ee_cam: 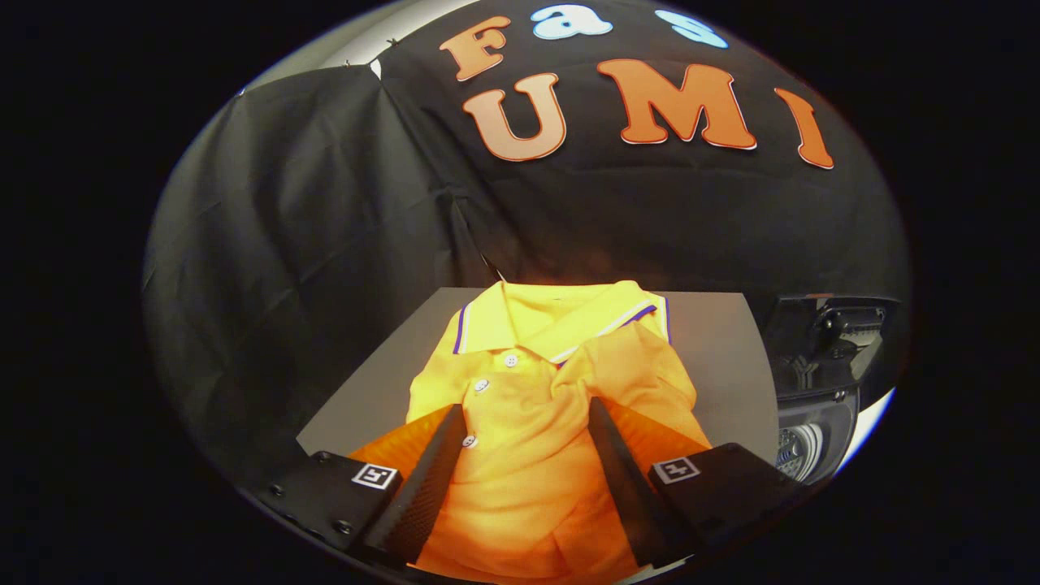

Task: Put the clothes into the washing machine and then close the washing machine lid.

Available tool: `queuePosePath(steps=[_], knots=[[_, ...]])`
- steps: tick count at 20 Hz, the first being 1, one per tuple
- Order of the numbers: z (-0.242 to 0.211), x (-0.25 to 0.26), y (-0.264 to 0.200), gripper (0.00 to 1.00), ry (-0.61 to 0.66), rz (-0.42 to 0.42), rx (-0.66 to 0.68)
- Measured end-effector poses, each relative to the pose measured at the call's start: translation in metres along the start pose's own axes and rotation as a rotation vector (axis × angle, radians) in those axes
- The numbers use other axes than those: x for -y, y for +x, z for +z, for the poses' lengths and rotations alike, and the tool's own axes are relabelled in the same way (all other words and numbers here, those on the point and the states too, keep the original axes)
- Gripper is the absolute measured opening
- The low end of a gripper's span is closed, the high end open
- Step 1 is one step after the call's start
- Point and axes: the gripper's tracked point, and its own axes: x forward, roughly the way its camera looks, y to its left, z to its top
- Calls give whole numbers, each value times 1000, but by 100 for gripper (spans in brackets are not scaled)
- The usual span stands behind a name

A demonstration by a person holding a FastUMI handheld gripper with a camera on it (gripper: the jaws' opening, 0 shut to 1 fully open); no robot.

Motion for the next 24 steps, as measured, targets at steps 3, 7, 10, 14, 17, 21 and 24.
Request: queuePosePath(steps=[3, 7, 10, 14, 17, 21, 24], knots=[[-1, -1, 3, 96, -43, -2, -18], [-6, -10, 4, 73, -39, 41, -39], [-7, -7, -2, 49, 5, 93, -43], [-4, -9, -7, 24, 35, 103, 42], [5, -13, -14, 12, -51, 76, 158], [29, -30, -31, 12, -86, 106, 336], [48, -36, -60, 12, -103, 127, 451]])
